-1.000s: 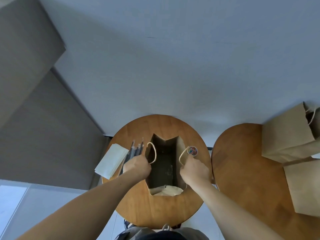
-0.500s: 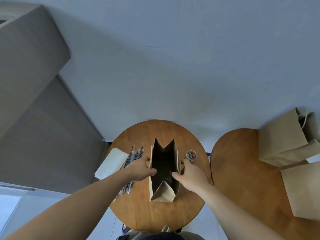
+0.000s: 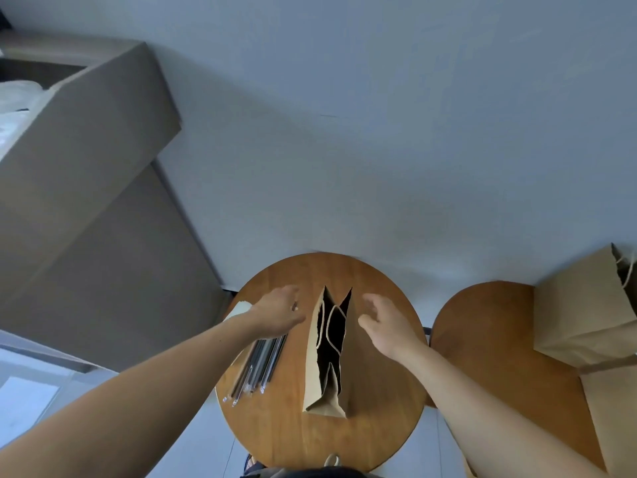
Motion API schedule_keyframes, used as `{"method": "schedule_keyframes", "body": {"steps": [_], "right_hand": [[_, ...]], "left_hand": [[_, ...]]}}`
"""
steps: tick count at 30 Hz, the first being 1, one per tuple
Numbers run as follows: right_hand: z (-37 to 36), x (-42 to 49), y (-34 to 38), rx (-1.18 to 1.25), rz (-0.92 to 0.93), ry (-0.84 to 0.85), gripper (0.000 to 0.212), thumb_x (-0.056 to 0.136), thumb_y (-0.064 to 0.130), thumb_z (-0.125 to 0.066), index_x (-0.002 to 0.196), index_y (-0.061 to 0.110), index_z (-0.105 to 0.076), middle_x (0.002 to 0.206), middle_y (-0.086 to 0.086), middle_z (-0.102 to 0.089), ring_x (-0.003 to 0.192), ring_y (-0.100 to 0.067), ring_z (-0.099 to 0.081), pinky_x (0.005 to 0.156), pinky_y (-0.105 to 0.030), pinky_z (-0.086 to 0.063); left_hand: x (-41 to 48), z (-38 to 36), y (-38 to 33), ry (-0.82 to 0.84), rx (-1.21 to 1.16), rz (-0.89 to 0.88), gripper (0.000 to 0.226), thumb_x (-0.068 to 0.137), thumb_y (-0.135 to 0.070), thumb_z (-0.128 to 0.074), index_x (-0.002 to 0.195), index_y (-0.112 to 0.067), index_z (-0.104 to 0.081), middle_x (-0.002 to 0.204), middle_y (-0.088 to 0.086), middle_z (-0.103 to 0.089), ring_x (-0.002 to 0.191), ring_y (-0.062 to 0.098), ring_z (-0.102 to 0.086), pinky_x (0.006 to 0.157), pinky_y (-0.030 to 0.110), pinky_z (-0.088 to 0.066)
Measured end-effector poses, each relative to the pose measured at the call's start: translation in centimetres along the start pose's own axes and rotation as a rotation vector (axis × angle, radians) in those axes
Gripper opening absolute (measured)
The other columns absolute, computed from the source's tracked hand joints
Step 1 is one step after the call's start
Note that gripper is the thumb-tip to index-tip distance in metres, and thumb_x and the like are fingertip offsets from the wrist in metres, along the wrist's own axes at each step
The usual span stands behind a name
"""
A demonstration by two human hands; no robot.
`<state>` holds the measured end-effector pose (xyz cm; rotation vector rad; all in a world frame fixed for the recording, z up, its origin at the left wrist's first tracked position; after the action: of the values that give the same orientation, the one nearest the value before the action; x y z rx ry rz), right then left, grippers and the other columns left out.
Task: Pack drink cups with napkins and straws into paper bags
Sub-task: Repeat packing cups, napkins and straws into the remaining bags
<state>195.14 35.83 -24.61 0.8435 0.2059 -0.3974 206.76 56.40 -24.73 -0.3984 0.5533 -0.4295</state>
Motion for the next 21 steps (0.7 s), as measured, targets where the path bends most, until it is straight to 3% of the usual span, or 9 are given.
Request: {"method": "schedule_keyframes", "body": {"steps": [4, 9, 13, 21], "right_hand": [[0.3, 1.3, 2.6, -0.081, 0.101, -0.005, 0.051, 0.1, 0.039, -0.047, 0.147, 0.021, -0.039, 0.153, 0.002, -0.039, 0.139, -0.018, -0.038, 0.113, -0.038, -0.035], [1.1, 4.0, 7.2, -0.142, 0.225, 0.01, 0.054, 0.098, 0.049, -0.046, 0.145, 0.021, -0.041, 0.149, 0.002, -0.041, 0.136, -0.017, -0.039, 0.111, -0.038, -0.036], [1.9, 6.5, 13.6, -0.174, 0.376, 0.014, 0.056, 0.098, 0.05, -0.046, 0.145, 0.02, -0.041, 0.149, 0.002, -0.041, 0.137, -0.017, -0.038, 0.111, -0.036, -0.033], [2.6, 8.3, 28.5, -0.292, 0.639, -0.005, 0.057, 0.096, 0.046, -0.053, 0.142, 0.014, -0.046, 0.146, -0.006, -0.043, 0.133, -0.024, -0.041, 0.108, -0.038, -0.035]], "left_hand": [[-0.7, 1.9, -0.4, -0.066, 0.054, 0.069, 0.07, 0.093, -0.041, -0.053, 0.154, -0.018, -0.027, 0.159, 0.007, -0.03, 0.145, 0.027, -0.029, 0.115, 0.043, -0.028], [-2.6, 7.6, -0.3, -0.245, 0.143, 0.108, 0.065, 0.095, -0.039, -0.049, 0.152, -0.018, -0.027, 0.158, 0.005, -0.03, 0.145, 0.024, -0.025, 0.116, 0.045, -0.029], [-4.9, 13.9, 0.0, -0.449, 0.177, 0.163, 0.065, 0.096, -0.041, -0.049, 0.153, -0.019, -0.027, 0.158, 0.005, -0.03, 0.146, 0.025, -0.025, 0.117, 0.046, -0.028], [-11.5, 25.0, 3.5, -0.705, 0.182, 0.275, 0.063, 0.093, -0.039, -0.054, 0.149, -0.018, -0.034, 0.155, 0.004, -0.033, 0.145, 0.025, -0.023, 0.114, 0.044, -0.027]]}}
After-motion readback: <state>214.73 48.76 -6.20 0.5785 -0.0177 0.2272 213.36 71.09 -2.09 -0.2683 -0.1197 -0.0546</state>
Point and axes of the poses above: each hand's wrist, its own x-axis towards the middle knuckle, its own z-axis out of the back of the hand, y = z × x, the point moved 3 cm from there along x, towards the middle knuckle
